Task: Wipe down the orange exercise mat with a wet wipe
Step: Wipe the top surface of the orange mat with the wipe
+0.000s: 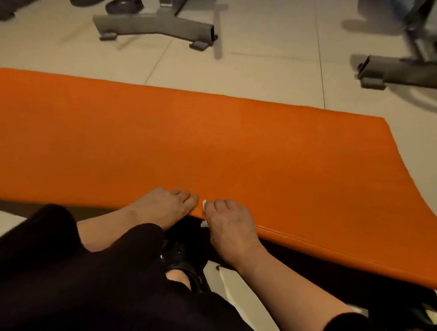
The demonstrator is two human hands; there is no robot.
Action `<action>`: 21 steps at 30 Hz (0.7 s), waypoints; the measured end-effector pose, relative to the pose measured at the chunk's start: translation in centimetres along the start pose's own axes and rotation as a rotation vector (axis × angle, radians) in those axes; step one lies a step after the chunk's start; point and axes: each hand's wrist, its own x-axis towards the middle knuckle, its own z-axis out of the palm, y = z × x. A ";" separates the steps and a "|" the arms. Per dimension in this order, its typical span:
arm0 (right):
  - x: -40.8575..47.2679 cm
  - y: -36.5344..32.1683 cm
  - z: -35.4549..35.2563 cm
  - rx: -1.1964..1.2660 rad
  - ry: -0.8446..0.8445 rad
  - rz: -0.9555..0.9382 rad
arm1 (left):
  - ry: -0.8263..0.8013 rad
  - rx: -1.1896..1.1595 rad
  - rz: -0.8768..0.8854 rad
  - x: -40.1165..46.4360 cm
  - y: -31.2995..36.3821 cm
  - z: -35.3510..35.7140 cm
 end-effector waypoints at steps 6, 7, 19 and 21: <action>1.5 2.3 -12.9 0.010 0.190 -0.046 | 0.130 0.113 -0.062 -4.4 -5.5 -11.0; 1.1 3.2 -15.0 0.017 0.201 -0.026 | 0.179 0.107 -0.089 -5.1 -5.5 -13.3; -19.2 20.0 -13.2 0.043 0.179 0.391 | 0.489 -0.231 0.046 1.7 19.2 -24.4; -21.5 21.2 -8.5 0.051 0.056 0.418 | 0.437 -0.326 0.066 4.3 24.2 -21.2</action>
